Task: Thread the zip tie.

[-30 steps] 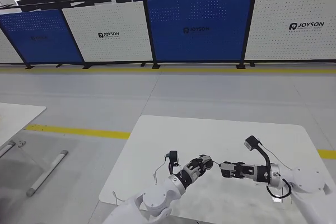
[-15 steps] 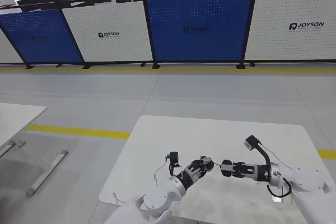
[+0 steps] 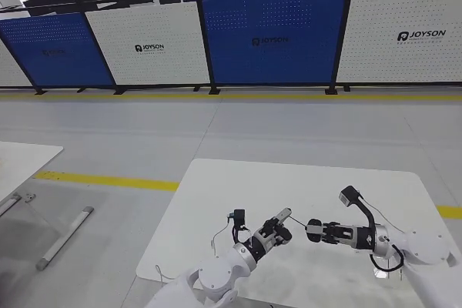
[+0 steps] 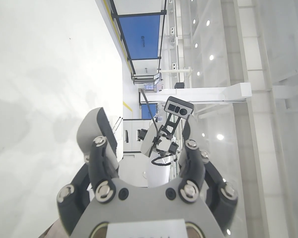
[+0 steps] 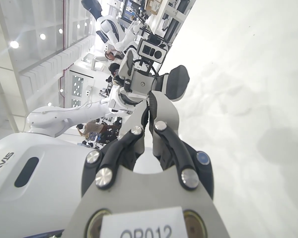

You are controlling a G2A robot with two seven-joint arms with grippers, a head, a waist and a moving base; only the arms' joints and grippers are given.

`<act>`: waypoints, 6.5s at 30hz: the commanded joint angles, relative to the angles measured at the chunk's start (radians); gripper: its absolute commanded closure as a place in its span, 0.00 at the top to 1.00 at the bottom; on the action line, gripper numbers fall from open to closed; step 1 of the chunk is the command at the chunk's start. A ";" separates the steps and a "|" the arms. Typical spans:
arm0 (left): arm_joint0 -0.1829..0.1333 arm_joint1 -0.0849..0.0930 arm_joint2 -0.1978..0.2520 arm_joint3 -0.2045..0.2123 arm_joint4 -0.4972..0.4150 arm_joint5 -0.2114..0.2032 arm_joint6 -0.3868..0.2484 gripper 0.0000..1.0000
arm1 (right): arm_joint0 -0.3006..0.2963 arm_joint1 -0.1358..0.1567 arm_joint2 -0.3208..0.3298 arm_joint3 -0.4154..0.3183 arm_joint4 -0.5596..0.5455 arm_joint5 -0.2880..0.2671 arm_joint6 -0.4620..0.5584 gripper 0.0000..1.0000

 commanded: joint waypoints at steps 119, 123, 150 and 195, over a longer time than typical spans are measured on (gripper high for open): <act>0.058 -0.037 -0.087 0.061 0.163 -0.040 -0.007 0.00 | -0.132 0.038 0.175 -0.051 0.074 -0.002 0.054 1.00; 0.061 -0.039 -0.092 0.061 0.100 -0.024 -0.043 0.00 | -0.132 0.038 0.175 -0.051 0.074 -0.002 0.054 1.00; 0.242 0.012 -0.338 -0.258 0.254 -0.043 -0.160 0.00 | -0.132 0.038 0.175 -0.051 0.074 -0.002 0.054 1.00; 0.428 0.030 -0.493 -0.543 0.281 -0.062 -0.180 0.00 | -0.132 0.038 0.175 -0.051 0.074 -0.002 0.054 1.00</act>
